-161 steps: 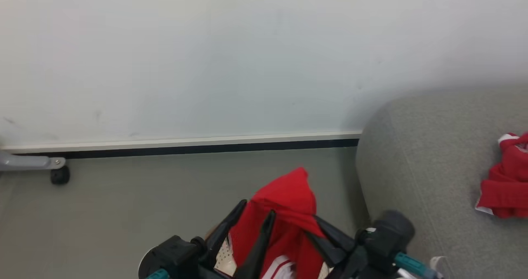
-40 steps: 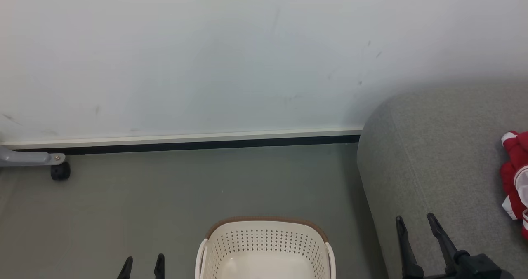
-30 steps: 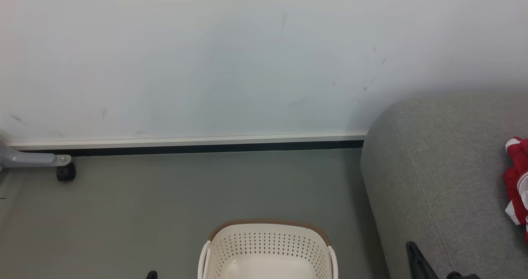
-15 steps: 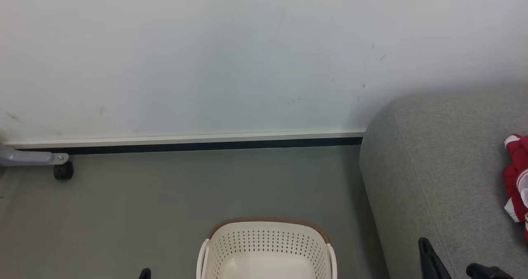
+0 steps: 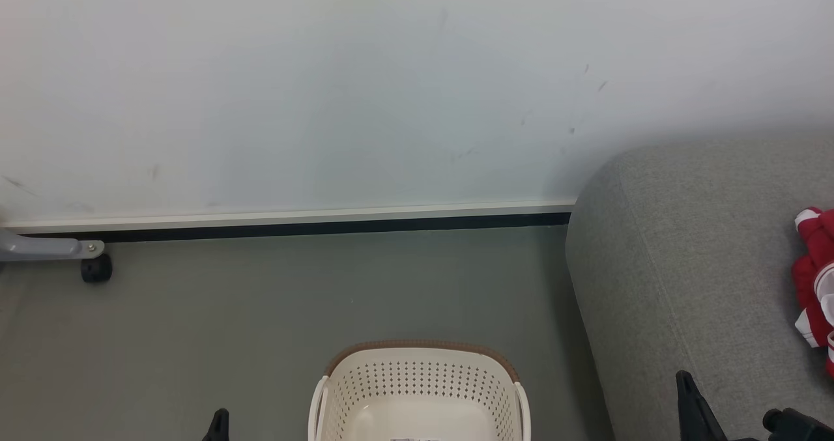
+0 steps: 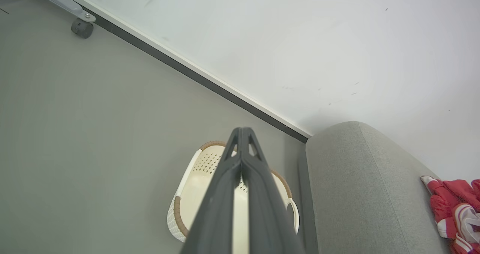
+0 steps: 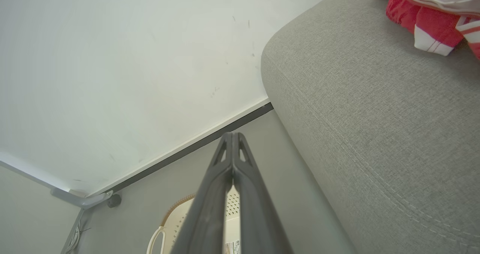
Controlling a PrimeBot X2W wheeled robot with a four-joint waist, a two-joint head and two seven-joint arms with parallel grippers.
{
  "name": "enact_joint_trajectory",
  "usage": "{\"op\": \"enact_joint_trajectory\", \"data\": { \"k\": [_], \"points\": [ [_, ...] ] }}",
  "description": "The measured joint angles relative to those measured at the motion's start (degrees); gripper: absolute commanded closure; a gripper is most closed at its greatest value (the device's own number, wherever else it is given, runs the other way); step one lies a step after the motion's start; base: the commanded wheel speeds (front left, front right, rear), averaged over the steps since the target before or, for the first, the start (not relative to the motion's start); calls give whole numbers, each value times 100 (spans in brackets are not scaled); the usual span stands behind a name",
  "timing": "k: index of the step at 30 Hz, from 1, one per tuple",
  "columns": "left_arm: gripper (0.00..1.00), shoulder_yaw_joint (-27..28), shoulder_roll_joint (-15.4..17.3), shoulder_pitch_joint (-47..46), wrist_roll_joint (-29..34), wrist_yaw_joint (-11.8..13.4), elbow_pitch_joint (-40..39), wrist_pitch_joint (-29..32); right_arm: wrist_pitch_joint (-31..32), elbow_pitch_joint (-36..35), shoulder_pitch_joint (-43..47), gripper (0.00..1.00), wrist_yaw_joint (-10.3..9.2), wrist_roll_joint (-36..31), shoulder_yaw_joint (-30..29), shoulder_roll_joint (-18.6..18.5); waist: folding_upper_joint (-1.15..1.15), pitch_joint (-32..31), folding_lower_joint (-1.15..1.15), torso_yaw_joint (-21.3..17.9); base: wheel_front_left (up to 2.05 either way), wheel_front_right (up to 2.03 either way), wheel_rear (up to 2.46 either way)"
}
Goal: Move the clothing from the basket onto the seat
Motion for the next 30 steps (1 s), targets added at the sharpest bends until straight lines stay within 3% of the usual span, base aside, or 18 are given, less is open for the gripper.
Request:
{"op": "enact_joint_trajectory", "data": {
  "k": [30],
  "points": [
    [100,644,-305,-538,-1862,-441,360,511,645,243,-369,100,402,2320,-706,212,1,98,0,-63,0,0,0]
  ]
}}
